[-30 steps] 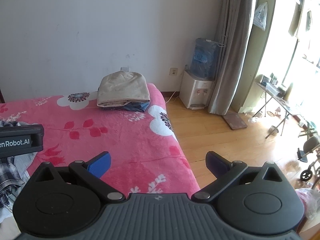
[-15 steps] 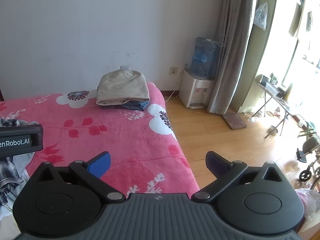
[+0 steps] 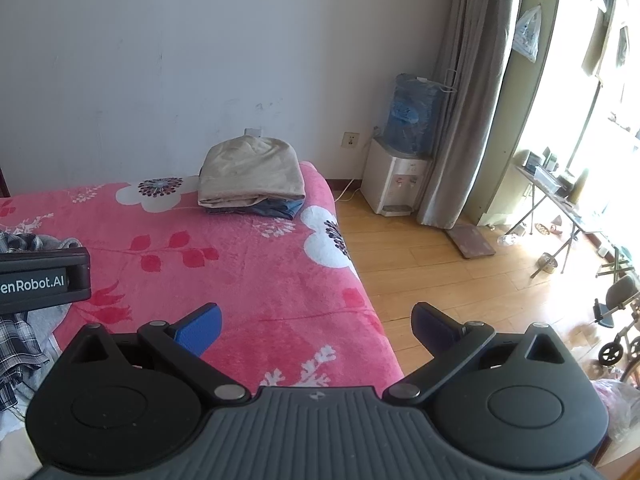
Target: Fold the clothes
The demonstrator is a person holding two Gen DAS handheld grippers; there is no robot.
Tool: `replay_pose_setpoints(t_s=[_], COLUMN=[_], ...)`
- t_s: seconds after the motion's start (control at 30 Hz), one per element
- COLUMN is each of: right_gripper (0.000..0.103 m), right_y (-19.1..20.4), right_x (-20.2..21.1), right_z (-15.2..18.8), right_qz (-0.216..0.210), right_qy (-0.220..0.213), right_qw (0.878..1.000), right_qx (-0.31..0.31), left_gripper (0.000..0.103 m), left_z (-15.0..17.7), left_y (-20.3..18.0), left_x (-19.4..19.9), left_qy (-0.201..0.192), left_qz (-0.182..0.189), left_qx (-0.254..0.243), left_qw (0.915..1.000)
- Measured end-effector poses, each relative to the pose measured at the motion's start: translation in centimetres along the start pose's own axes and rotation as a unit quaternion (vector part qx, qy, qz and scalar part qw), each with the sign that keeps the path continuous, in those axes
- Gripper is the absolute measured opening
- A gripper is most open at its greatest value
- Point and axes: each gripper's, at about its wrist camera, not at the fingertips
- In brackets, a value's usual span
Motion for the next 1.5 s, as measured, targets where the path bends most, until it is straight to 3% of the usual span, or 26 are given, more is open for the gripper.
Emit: replay_pose_setpoints(t_s=[1.5], right_gripper=[0.103], right_y=[-0.13], right_x=[-0.10], right_z=[-0.20], right_qz=[0.002], right_qy=[0.001], right_qw=[1.000], right_qx=[-0.006], left_gripper=[0.103], left_z=[-0.13], left_y=[0.13], left_x=[-0.48], left_qy=[0.006], left_qz=[-0.002], left_qx=[0.003], left_qw=[1.0000])
Point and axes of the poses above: each gripper's, at about its wrist camera, not at the fingertips, and x roughly against the way its jaws point, y to its left, z to its underside, and after that the axes turned 14 degrees about x, right-handed
